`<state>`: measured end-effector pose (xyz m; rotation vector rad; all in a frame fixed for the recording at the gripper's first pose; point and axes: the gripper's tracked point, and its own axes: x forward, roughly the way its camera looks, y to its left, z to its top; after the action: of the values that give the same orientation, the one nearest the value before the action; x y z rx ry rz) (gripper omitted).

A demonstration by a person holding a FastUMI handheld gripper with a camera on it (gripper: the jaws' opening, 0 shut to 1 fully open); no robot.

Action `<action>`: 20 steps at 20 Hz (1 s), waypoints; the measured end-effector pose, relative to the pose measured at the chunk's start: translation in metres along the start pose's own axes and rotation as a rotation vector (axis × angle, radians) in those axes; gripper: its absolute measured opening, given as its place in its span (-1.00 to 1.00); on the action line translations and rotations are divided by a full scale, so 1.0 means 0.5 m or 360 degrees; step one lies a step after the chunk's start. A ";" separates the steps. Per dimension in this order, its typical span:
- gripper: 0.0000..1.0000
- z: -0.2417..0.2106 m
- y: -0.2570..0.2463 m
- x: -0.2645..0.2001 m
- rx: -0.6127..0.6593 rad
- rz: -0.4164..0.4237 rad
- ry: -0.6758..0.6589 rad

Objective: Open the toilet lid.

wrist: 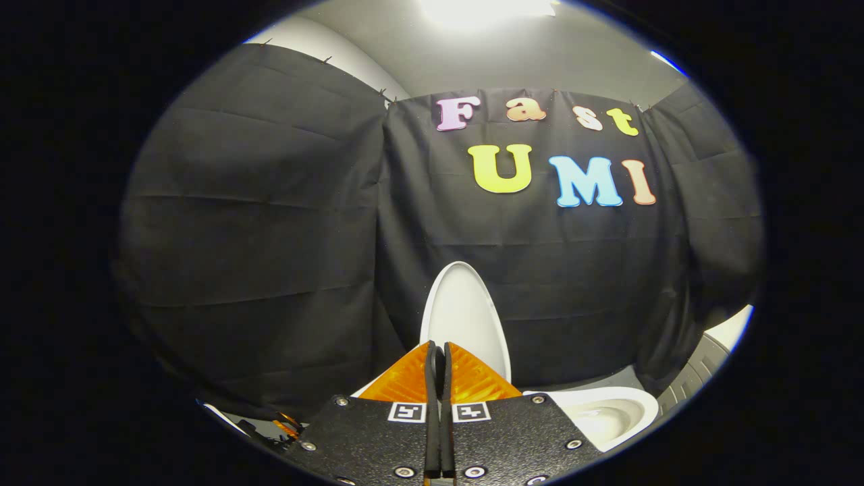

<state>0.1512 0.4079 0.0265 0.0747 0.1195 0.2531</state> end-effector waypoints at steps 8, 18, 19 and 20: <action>-0.99 0.007 0.019 0.000 -0.0180 0.0042 0.0018; 0.86 0.143 -0.054 -0.114 -0.0213 0.0119 -0.0201; 0.88 0.154 -0.070 -0.129 -0.0210 0.0114 -0.0199; 0.89 0.164 -0.088 -0.146 -0.0204 0.0100 -0.0200</action>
<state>0.1023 0.3422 0.1119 -0.0333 -0.0239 0.3173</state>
